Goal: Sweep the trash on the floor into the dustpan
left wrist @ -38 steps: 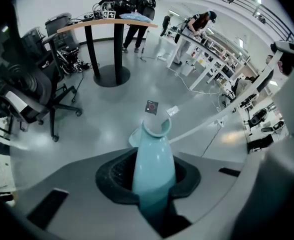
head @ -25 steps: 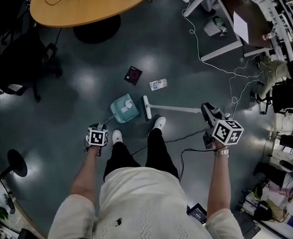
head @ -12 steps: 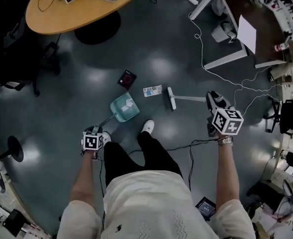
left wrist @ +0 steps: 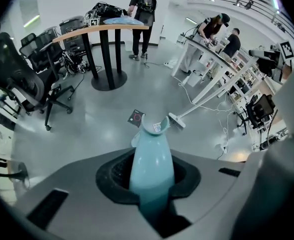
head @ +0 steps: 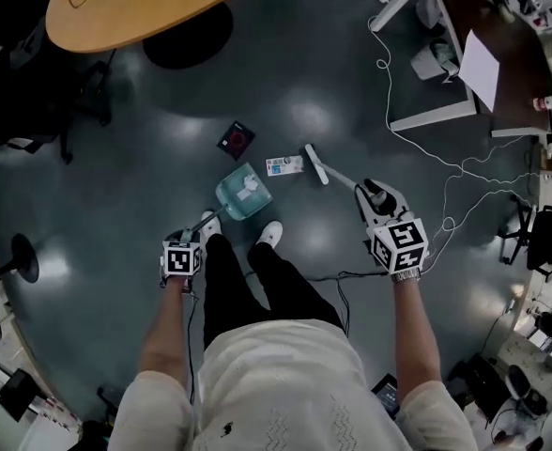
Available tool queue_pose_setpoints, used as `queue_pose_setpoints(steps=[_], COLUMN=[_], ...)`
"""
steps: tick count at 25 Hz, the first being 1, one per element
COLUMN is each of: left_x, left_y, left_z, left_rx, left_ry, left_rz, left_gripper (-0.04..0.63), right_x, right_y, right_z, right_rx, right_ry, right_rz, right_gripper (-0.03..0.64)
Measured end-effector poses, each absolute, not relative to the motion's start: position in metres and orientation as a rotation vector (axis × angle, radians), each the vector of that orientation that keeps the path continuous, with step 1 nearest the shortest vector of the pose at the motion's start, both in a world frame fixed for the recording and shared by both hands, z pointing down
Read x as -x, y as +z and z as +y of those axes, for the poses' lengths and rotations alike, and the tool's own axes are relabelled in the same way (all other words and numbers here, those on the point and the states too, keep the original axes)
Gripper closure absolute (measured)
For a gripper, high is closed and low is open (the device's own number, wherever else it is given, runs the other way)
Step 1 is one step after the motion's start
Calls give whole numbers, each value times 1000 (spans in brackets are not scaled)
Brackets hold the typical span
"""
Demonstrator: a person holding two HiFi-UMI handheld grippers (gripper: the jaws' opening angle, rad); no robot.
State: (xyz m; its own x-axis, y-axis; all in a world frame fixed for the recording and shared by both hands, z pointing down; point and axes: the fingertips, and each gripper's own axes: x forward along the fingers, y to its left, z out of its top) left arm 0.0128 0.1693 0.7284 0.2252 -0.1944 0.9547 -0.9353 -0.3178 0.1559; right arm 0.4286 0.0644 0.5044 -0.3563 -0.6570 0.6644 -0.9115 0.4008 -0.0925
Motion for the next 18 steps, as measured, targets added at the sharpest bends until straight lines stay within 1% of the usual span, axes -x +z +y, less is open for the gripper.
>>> queue_pose_setpoints(steps=[6, 14, 18], left_x=[-22, -22, -21], left_y=[739, 742, 745], left_z=[172, 178, 183], left_rx=[-1662, -1650, -1632], left_ry=[1158, 1119, 1076], left_rz=[-1075, -1090, -1115], left_gripper=[505, 505, 505], right_x=[-372, -304, -285], right_y=[511, 494, 490], right_z=[86, 98, 96], right_rx=[-1174, -935, -895], right_ry=[670, 729, 815], right_rz=[-2236, -2382, -2408], right_gripper=[522, 520, 520])
